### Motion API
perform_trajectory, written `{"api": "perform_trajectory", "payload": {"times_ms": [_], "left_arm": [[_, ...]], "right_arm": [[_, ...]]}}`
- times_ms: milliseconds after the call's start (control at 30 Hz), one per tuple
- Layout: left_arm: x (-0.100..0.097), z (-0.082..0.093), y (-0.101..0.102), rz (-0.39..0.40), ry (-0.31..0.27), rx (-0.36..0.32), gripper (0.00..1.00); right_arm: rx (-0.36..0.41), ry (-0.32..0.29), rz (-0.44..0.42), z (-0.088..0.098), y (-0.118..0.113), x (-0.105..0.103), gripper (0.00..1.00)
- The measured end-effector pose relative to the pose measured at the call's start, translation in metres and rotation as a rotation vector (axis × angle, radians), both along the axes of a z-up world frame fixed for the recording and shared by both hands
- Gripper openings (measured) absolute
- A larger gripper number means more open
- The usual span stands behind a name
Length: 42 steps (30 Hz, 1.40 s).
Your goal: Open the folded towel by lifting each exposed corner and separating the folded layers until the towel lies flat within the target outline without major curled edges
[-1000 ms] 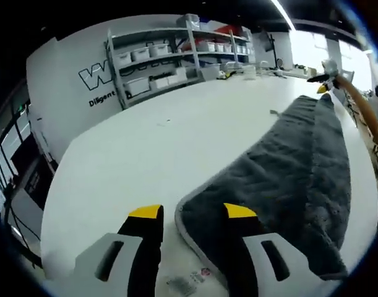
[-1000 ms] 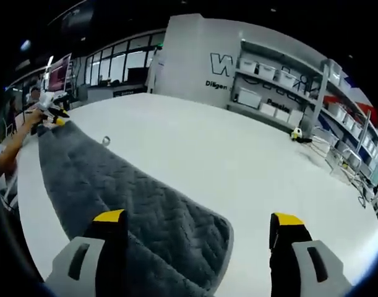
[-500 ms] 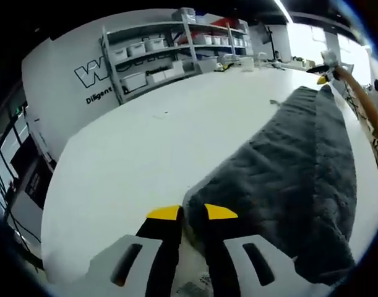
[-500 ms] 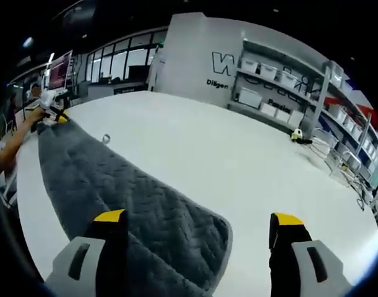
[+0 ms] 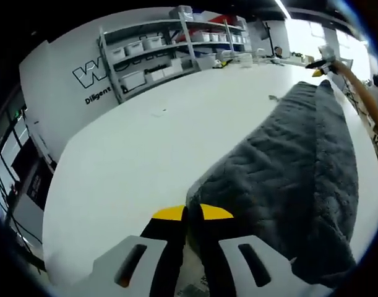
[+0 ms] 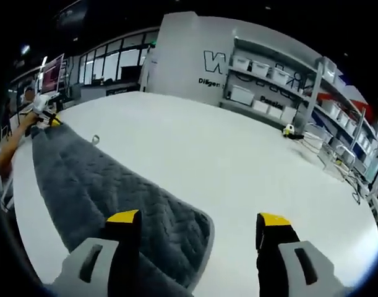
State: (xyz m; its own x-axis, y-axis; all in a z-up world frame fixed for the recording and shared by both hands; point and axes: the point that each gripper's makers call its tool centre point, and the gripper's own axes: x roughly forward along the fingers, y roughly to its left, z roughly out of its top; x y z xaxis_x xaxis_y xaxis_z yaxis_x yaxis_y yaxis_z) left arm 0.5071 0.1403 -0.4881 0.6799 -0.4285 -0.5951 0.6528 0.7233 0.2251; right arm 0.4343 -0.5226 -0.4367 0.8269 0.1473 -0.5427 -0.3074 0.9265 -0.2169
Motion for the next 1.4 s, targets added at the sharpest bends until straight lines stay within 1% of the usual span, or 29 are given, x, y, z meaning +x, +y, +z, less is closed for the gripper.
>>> {"api": "perform_trajectory", "payload": {"times_ms": [100,233,333,433,533,700,833,1000,1267,1400], "left_arm": [[0.001,0.0,0.001,0.004,0.003,-0.002,0.07],[0.001,0.0,0.0,0.006,0.005,0.002,0.07],[0.001,0.0,0.001,0.007,0.004,0.006,0.07],[0.001,0.0,0.001,0.007,0.006,0.005,0.07],[0.001,0.0,0.001,0.007,0.006,0.009,0.07],[0.0,0.0,0.001,0.008,0.005,0.018,0.07],[0.001,0.0,0.001,0.007,0.005,0.02,0.07],[0.001,-0.001,0.001,0.007,0.001,0.025,0.07],[0.001,0.0,0.001,-0.003,-0.026,0.053,0.06],[0.003,0.0,0.002,0.007,-0.037,0.063,0.06]], "right_arm": [[-0.019,0.016,-0.002,-0.005,-0.004,0.005,0.5],[-0.014,0.044,0.014,-0.013,-0.005,0.014,0.37],[-0.031,0.072,0.009,-0.022,-0.006,0.017,0.35],[-0.062,0.118,0.002,-0.035,-0.011,0.02,0.31],[-0.066,0.135,-0.004,-0.042,-0.014,0.025,0.28],[-0.065,0.14,-0.02,-0.049,-0.021,0.031,0.22],[-0.075,0.156,-0.006,-0.055,-0.017,0.03,0.17],[-0.069,0.165,0.019,-0.059,-0.011,0.029,0.05],[-0.065,0.158,0.023,-0.06,-0.01,0.03,0.01],[-0.088,0.153,0.02,-0.059,-0.011,0.032,0.01]]}}
